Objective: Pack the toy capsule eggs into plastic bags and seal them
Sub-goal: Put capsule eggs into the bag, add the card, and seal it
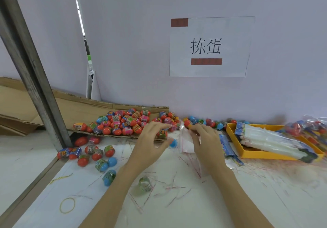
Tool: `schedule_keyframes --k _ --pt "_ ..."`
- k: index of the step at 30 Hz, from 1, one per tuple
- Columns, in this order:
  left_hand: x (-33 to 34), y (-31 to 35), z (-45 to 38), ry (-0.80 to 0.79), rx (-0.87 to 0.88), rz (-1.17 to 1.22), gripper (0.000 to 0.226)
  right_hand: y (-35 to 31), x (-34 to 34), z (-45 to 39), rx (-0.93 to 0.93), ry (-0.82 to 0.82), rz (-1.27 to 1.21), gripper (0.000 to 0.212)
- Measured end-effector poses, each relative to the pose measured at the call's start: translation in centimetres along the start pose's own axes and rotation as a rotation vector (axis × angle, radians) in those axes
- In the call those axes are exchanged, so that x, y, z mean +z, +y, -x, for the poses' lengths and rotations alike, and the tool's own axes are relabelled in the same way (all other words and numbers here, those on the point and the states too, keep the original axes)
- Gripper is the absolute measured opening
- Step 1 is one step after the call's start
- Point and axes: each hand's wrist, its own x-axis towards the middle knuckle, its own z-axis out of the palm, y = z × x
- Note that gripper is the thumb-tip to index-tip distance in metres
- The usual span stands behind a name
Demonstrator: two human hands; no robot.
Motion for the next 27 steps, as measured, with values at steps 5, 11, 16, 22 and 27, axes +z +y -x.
schedule_keyframes --k 5,11,16,22,27 --pt "0.2 0.2 0.1 0.012 0.103 -0.053 0.045 -1.0 0.4 0.2 -0.187 -0.18 -0.029 0.012" --pt "-0.4 -0.6 0.2 0.126 0.248 -0.283 0.034 -1.0 0.5 0.2 -0.172 -0.113 0.0 0.009" --pt "-0.2 -0.8 0.3 -0.028 0.189 -0.216 0.042 0.3 -0.9 -0.7 0.076 0.189 -0.021 0.013" --pt "0.7 -0.2 0.8 -0.36 0.164 -0.34 0.049 0.5 -1.9 -1.0 0.259 0.254 -0.378 0.017" --pt "0.2 0.8 0.4 -0.181 -0.02 -0.1 0.085 -1.2 -1.0 -0.3 0.238 -0.018 -0.715 0.016"
